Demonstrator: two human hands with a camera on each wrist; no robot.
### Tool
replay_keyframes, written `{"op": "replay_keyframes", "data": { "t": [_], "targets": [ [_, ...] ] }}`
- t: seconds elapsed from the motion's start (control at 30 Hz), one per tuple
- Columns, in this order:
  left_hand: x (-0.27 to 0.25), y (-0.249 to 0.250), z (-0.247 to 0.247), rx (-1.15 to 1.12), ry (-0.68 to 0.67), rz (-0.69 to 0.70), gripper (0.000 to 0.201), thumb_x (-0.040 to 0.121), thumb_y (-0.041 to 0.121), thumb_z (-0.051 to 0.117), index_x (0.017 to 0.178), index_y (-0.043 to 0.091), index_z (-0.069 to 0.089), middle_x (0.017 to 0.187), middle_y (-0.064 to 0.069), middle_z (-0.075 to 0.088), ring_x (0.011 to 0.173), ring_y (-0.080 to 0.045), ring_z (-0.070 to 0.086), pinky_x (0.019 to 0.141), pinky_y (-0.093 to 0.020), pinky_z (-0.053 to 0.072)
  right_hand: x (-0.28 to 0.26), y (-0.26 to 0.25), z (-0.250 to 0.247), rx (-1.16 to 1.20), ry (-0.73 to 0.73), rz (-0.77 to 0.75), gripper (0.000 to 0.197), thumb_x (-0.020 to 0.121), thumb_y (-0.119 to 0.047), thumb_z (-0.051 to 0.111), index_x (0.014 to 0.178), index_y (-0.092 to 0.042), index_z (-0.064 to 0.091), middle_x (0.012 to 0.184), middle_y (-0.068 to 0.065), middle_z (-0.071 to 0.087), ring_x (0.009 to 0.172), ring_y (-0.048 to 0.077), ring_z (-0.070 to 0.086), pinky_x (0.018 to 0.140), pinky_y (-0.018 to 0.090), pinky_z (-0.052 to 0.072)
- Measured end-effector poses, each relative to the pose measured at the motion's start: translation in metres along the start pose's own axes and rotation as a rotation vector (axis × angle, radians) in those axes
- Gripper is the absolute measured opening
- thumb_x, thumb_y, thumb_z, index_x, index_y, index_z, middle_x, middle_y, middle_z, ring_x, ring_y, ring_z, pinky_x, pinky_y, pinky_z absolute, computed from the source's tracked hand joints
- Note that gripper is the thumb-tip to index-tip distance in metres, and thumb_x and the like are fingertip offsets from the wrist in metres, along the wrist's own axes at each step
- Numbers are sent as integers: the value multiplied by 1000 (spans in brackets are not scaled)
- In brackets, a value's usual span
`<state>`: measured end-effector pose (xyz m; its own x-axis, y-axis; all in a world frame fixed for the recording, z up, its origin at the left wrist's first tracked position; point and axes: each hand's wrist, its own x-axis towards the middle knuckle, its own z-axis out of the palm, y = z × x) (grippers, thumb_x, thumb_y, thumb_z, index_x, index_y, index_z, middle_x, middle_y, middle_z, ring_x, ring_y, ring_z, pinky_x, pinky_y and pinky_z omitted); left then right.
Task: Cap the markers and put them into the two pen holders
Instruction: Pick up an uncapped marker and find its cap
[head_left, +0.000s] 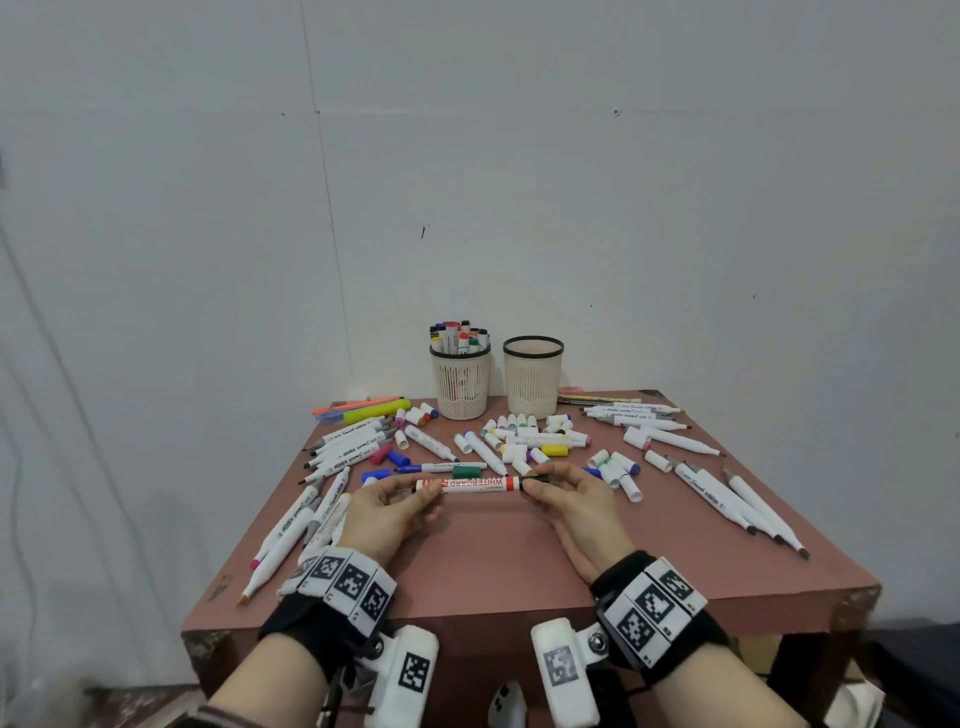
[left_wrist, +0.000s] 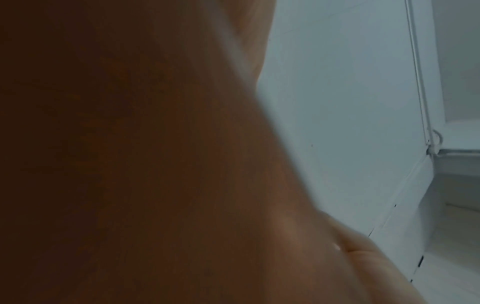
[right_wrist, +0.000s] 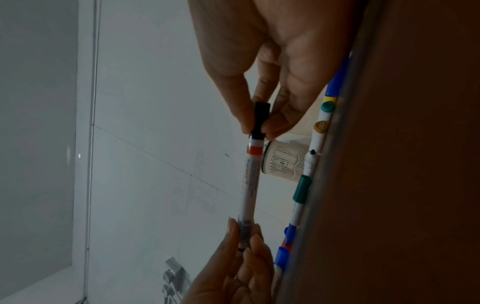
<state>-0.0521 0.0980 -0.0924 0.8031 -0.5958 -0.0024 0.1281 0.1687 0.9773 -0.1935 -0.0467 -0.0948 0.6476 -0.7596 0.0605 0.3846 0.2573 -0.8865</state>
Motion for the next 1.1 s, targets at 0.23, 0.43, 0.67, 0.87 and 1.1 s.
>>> {"op": "replay_keyframes", "data": {
  "t": [0.23, 0.43, 0.67, 0.87, 1.1],
  "targets": [
    [-21, 24, 2, -5, 82, 119, 21, 79, -2, 69, 100, -3, 66, 73, -14, 68, 58, -14, 64, 56, -17, 54, -6, -3, 5, -115, -43, -90, 23, 75, 15, 66, 84, -6, 71, 83, 9, 69, 80, 19, 63, 80, 26, 54],
    [-45, 74, 3, 229, -10, 386, 20, 76, 3, 75, 93, 13, 73, 86, -12, 72, 76, -15, 69, 70, -23, 54, -22, -9, 16, -395, -134, -241, 27, 73, -2, 77, 86, -25, 76, 90, -2, 75, 89, 10, 66, 86, 28, 50],
    [-59, 128, 10, 509, -176, 577, 27, 71, 3, 78, 84, 25, 70, 82, -2, 70, 72, -2, 64, 71, -15, 54, -45, -27, 43, -496, -285, -313, 28, 76, -7, 76, 98, -25, 74, 84, 2, 69, 73, 22, 56, 76, 35, 50],
    [-55, 153, 8, 649, -268, 660, 25, 70, 14, 81, 87, 29, 71, 85, -10, 71, 73, -9, 65, 75, -23, 57, -44, -54, 73, -644, -284, -425, 22, 76, -18, 78, 95, -27, 71, 81, -6, 70, 82, 10, 65, 81, 41, 56],
    [-14, 151, -16, 916, -284, 624, 28, 72, 23, 81, 96, 26, 67, 84, 4, 71, 73, 1, 64, 69, -9, 47, -3, -77, 86, -805, -276, -514, 26, 81, -13, 73, 106, -11, 66, 93, 7, 68, 81, 14, 64, 70, 13, 51]
  ]
}}
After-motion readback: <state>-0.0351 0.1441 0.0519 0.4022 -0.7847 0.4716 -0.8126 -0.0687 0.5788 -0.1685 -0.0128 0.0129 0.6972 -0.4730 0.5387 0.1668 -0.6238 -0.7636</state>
